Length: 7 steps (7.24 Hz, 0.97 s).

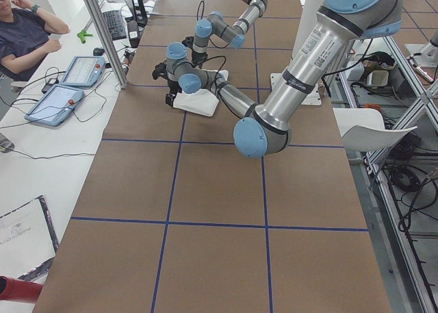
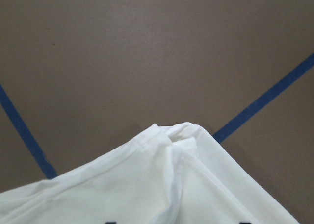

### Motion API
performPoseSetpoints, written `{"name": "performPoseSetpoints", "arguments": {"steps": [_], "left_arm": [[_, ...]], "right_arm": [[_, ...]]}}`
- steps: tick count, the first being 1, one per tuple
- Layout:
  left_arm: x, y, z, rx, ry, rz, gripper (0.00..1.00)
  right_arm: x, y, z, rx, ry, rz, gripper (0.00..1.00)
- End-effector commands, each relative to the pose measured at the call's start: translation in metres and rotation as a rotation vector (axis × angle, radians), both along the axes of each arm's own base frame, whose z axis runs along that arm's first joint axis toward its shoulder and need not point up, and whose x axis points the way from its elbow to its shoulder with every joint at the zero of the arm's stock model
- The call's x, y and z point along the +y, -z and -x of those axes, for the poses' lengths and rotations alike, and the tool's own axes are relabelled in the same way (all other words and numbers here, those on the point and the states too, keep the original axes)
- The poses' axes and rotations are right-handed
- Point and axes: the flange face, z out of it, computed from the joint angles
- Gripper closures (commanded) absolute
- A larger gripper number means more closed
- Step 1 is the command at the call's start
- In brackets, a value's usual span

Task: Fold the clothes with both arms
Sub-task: 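Release the left gripper and raise it while the right gripper presses the fold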

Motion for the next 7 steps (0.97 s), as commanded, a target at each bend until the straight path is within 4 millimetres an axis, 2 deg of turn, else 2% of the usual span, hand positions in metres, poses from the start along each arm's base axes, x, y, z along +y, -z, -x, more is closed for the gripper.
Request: {"name": "performPoseSetpoints", "arguments": {"steps": [1,2,3,5,7], "left_arm": [[0.001,-0.002,0.0,-0.002,-0.001,0.003,0.0],[0.001,-0.002,0.0,-0.002,-0.001,0.003,0.0],[0.001,-0.002,0.0,-0.002,-0.001,0.003,0.0],[0.001,-0.003,0.0,-0.003,0.0,0.005,0.0],[0.001,-0.003,0.0,-0.003,0.0,0.005,0.0]], "right_arm": [[-0.001,0.0,0.0,0.0,-0.027,0.013,0.57],[-0.002,-0.003,0.0,-0.005,-0.062,0.023,0.9],[-0.003,-0.002,-0.001,-0.002,-0.069,0.012,1.0],[-0.007,0.0,-0.004,0.008,-0.052,-0.014,1.0],[-0.018,-0.009,-0.006,0.062,-0.063,-0.079,1.0]]}}
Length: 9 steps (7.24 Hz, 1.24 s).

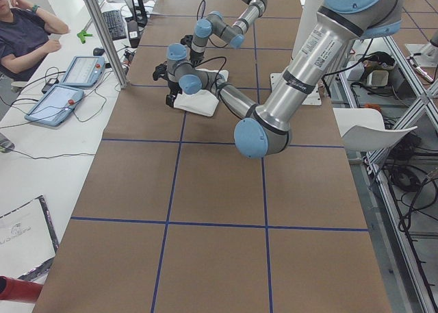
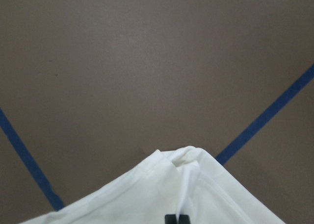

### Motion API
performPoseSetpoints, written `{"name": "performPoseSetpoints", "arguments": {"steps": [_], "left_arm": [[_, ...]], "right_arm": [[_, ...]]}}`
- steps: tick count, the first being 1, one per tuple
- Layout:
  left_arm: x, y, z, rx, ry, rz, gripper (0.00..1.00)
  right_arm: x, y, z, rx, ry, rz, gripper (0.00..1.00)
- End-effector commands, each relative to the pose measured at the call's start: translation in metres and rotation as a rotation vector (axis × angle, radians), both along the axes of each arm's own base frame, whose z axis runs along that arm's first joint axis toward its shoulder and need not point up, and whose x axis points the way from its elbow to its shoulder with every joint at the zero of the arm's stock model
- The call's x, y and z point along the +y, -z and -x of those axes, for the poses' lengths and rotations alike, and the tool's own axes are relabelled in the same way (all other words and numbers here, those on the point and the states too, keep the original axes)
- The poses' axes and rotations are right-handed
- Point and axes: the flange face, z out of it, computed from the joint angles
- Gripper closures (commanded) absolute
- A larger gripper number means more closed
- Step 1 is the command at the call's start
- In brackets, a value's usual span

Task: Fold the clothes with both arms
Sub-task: 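Release the left gripper and raise it while the right gripper presses the fold, then press the right gripper along the folded shirt's top to flatten it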

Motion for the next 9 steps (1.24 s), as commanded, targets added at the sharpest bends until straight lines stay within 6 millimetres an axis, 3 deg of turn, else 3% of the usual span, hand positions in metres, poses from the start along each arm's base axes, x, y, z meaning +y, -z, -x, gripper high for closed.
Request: {"name": "performPoseSetpoints", "arguments": {"steps": [1,2,3,4,5,7,8,9], "left_arm": [[0.0,0.0,0.0,0.0,0.0,0.0,0.0],[0.0,0.0,0.0,0.0,0.0,0.0,0.0],[0.0,0.0,0.0,0.0,0.0,0.0,0.0],[0.0,0.0,0.0,0.0,0.0,0.0,0.0],[0.001,0.002,0.001,0.002,0.0,-0.002,0.0],[0.001,0.002,0.001,0.002,0.0,-0.002,0.0],[0.002,0.003,0.001,0.003,0.0,-0.003,0.0],[0.001,0.002,0.001,0.002,-0.001,-0.003,0.0]], "right_arm": [[-0.016,-0.019,0.006,0.039,-0.033,-0.057,1.0],[-0.028,-0.025,0.019,0.042,-0.051,-0.083,1.0],[-0.035,-0.016,0.028,0.049,-0.058,-0.082,0.88],[-0.035,-0.019,0.028,0.059,-0.049,-0.083,0.14],[-0.037,-0.014,0.027,0.068,-0.016,-0.109,0.0],[-0.054,-0.008,0.006,0.046,0.064,-0.087,0.0],[-0.055,-0.004,0.002,0.034,0.136,-0.078,0.0],[-0.046,0.016,-0.007,0.035,0.169,-0.084,0.0]]}}
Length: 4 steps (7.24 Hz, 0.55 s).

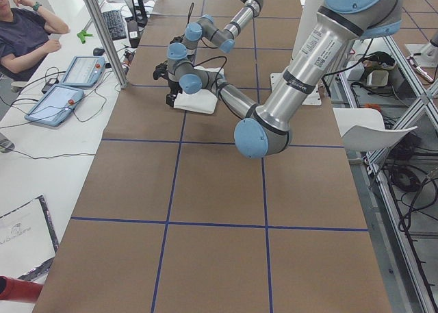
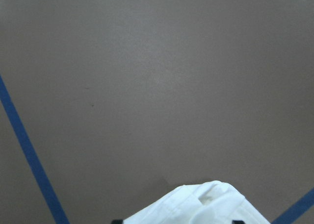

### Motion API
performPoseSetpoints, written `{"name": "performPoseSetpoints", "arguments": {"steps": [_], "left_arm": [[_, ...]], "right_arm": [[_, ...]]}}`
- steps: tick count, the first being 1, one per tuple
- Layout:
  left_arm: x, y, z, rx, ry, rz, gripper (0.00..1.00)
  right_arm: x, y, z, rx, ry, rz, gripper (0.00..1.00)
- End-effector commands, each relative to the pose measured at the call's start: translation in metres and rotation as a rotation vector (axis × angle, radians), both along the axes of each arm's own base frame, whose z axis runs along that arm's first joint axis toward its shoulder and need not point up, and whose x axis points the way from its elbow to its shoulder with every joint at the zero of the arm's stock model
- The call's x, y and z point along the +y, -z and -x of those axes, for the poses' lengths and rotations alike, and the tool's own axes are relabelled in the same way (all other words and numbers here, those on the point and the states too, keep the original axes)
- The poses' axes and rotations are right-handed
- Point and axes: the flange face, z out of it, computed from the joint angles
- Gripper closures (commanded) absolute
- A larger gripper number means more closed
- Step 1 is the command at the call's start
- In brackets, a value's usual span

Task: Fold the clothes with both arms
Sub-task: 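Press the right gripper along the folded shirt's top to flatten it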

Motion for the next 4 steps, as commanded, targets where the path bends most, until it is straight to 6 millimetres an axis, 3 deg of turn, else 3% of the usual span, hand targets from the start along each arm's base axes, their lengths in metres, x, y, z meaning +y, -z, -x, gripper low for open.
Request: {"name": "performPoseSetpoints", "arguments": {"steps": [1,2,4], "left_arm": [[0.0,-0.001,0.001,-0.001,0.001,-0.001,0.0],[0.002,-0.008,0.001,-0.005,-0.003,0.005,0.0],[0.001,-0.009,0.002,-0.006,-0.001,0.006,0.0]], "right_arm": [[0.02,0.034,-0.021,-0.038,0.122,-0.017,0.0],[0.036,0.028,-0.019,-0.04,0.153,-0.037,0.0],[0.086,0.02,0.024,-0.013,0.262,-0.073,0.0]]}}
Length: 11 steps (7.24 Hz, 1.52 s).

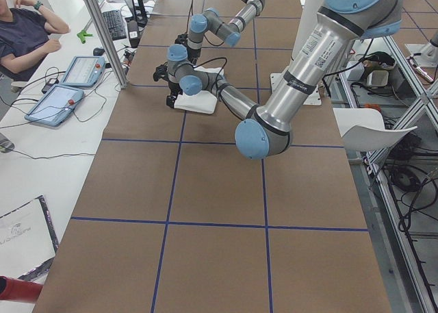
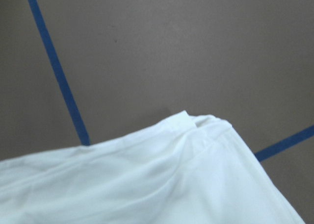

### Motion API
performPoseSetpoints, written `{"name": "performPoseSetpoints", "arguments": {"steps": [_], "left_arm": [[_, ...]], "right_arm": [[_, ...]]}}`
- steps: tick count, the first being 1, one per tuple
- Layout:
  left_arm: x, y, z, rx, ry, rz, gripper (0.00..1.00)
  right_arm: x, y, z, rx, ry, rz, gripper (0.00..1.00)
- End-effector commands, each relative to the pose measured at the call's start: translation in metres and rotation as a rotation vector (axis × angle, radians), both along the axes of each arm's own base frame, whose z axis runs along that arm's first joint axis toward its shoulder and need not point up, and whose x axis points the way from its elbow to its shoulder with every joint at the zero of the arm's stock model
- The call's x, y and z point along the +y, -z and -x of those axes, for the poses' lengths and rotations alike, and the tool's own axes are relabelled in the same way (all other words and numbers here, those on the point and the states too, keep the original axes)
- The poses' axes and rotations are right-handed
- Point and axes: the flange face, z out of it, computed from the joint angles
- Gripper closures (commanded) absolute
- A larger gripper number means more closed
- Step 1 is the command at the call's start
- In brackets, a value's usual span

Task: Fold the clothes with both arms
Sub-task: 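Press the right gripper along the folded shirt's top to flatten it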

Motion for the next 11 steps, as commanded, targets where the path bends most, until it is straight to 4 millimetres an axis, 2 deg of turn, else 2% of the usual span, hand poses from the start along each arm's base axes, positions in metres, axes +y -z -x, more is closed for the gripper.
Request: {"name": "performPoseSetpoints", "arguments": {"steps": [1,3,6,7,9,10,11], "left_arm": [[0.0,-0.002,0.001,-0.005,-0.006,-0.007,0.0],[0.0,-0.002,0.001,-0.005,-0.007,-0.008,0.0],[0.001,0.0,0.0,-0.004,-0.009,-0.009,0.0],[0.001,0.0,0.0,-0.004,-0.008,-0.008,0.0],[0.001,0.0,0.001,-0.004,-0.008,-0.008,0.0],[0.002,0.0,0.001,-0.001,-0.009,-0.01,0.0],[0.005,0.01,0.005,0.008,-0.005,-0.021,0.0]], "right_arm": [[0.044,-0.01,0.038,0.056,0.107,-0.086,0.0],[0.045,-0.022,0.048,0.1,0.13,-0.119,0.0],[0.014,-0.055,0.057,0.169,0.092,-0.212,0.0],[-0.004,-0.059,0.056,0.177,0.064,-0.225,0.0],[-0.046,-0.061,0.052,0.16,-0.022,-0.302,0.0],[-0.061,-0.05,0.039,0.161,-0.027,-0.321,0.0],[-0.076,-0.035,0.024,0.152,-0.015,-0.338,0.0]]}}
